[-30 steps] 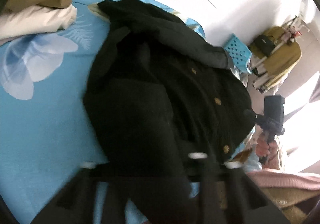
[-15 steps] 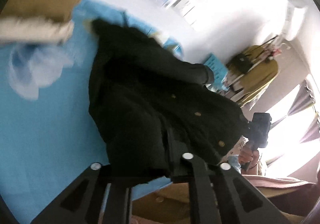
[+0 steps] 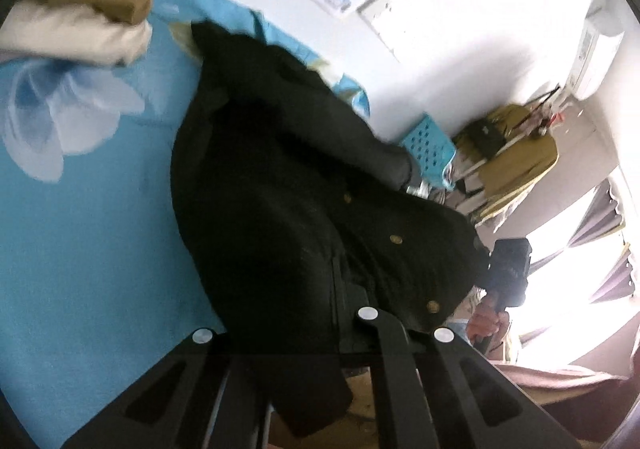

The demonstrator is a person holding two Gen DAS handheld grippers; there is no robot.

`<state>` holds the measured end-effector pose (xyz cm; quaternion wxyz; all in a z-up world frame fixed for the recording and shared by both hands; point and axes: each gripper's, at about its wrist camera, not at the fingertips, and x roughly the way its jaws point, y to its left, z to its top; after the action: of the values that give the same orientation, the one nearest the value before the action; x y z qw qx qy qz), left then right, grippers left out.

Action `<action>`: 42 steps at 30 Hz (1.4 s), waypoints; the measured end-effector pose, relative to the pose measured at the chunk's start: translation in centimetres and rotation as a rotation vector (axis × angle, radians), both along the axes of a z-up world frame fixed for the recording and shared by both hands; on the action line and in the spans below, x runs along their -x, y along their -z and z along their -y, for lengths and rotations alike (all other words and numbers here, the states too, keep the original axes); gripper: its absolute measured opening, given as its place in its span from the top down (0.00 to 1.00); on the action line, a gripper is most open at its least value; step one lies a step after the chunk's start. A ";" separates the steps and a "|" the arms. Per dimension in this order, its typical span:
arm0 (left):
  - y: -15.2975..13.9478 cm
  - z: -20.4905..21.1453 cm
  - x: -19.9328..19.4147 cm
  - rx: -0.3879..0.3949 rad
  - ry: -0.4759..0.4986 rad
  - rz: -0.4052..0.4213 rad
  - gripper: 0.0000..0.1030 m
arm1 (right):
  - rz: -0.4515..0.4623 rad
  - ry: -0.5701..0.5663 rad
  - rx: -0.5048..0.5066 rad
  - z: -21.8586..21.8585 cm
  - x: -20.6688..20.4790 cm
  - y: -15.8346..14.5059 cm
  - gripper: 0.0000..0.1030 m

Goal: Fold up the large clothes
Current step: 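Lower the folded jacket onto the bed with both grippers, then grasp the folded black jacket with both grippers from its sides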

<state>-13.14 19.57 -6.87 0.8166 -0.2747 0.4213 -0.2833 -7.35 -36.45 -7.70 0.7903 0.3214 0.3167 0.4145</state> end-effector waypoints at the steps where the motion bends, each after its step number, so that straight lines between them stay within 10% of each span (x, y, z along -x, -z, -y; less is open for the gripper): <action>1: -0.4 -0.3 -0.1 0.003 -0.004 0.009 0.97 | 0.006 0.005 -0.002 0.0 -0.3 -0.5 0.87; 20: -10.9 -1.8 -16.6 -0.125 -0.061 0.055 0.97 | -0.031 0.054 -0.012 -1.9 -18.0 -8.5 0.84; 42: -2.4 -0.6 -32.8 -0.273 -0.123 -0.216 0.96 | -0.267 0.151 0.151 -4.4 -33.2 -2.6 0.71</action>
<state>19.66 20.20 -4.44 0.8120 -0.2155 0.5235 -0.1420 25.83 -32.01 -5.10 0.7920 0.3362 0.4241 0.2824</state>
